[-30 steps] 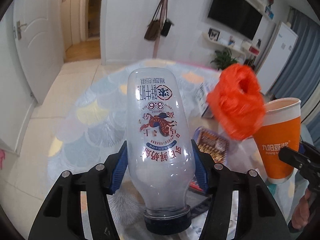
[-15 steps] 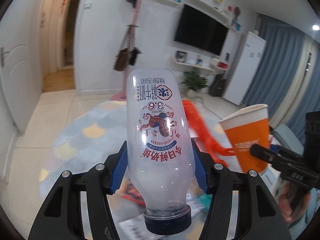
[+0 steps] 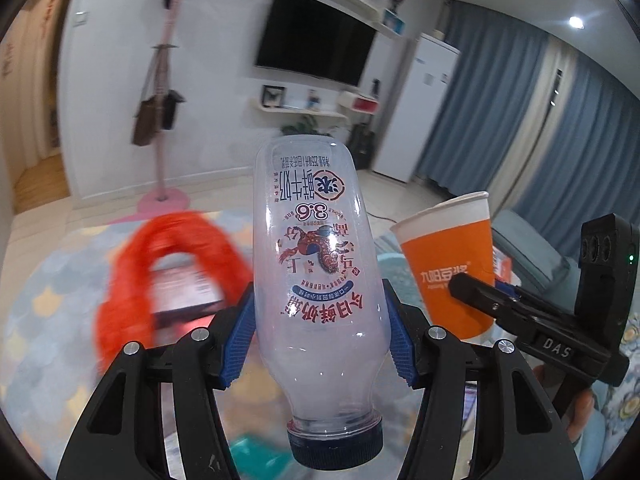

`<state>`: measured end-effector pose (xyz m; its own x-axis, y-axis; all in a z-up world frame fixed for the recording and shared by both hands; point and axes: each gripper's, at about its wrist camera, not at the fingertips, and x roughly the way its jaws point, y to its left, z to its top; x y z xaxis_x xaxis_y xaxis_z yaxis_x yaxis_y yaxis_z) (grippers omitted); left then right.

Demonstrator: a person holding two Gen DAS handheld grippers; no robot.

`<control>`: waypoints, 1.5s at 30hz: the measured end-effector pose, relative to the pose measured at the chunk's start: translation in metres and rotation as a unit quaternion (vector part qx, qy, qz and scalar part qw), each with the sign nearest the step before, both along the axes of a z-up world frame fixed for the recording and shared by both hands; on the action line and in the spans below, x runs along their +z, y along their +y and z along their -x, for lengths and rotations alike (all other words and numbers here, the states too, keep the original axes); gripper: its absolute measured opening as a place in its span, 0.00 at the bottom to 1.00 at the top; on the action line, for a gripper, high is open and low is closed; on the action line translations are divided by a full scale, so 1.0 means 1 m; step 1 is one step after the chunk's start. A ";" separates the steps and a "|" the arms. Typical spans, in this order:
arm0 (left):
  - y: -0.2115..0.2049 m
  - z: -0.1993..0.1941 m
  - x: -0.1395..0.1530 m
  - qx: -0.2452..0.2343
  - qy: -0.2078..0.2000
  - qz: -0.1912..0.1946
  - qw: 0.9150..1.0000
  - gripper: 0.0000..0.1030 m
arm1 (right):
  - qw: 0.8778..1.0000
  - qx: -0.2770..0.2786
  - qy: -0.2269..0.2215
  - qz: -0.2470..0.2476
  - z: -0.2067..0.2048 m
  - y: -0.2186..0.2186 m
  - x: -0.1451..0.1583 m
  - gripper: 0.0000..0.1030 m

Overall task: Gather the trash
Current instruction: 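Carry the clear bottle and orange cup over the basket and release both, then move both grippers back to the table toward the white box and teal item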

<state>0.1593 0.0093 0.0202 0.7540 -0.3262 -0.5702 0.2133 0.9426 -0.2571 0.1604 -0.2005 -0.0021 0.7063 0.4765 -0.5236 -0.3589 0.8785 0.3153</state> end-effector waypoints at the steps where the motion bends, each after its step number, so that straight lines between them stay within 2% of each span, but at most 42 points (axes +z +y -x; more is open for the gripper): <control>1: -0.014 -0.009 -0.001 -0.010 0.002 -0.002 1.000 0.55 | 1.000 -0.009 0.002 -0.002 -0.002 -0.009 -0.001 0.47; 9: -0.095 -0.062 -0.017 -0.060 0.024 -0.010 0.998 0.55 | 0.993 -0.110 0.032 -0.012 -0.036 -0.088 -0.027 0.47; 14: -0.135 -0.095 -0.043 -0.077 0.055 -0.013 0.995 0.55 | 0.982 -0.171 0.081 -0.018 -0.063 -0.125 -0.062 0.47; 19: -0.164 -0.121 -0.069 -0.086 0.085 -0.023 0.992 0.55 | 0.971 -0.203 0.124 -0.020 -0.082 -0.146 -0.099 0.48; 27: -0.184 -0.133 -0.095 -0.097 0.118 -0.035 0.988 0.56 | 0.958 -0.225 0.176 -0.014 -0.099 -0.161 -0.140 0.51; 28: -0.185 -0.133 -0.097 -0.097 0.118 -0.035 0.988 0.56 | 0.957 -0.227 0.180 -0.015 -0.100 -0.163 -0.142 0.51; 30: -0.185 -0.132 -0.095 -0.096 0.115 -0.029 0.988 0.65 | 0.955 -0.229 0.186 -0.018 -0.102 -0.166 -0.145 0.52; 32: -0.183 -0.128 -0.092 -0.094 0.107 -0.028 0.989 0.68 | 0.955 -0.228 0.187 -0.026 -0.102 -0.169 -0.147 0.52; 37: -0.179 -0.118 -0.082 -0.095 0.094 -0.023 0.991 0.69 | 0.957 -0.224 0.182 -0.028 -0.094 -0.168 -0.143 0.52; 45: -0.157 -0.093 -0.064 -0.082 0.076 -0.004 0.994 0.69 | 0.968 -0.193 0.160 -0.027 -0.078 -0.143 -0.122 0.52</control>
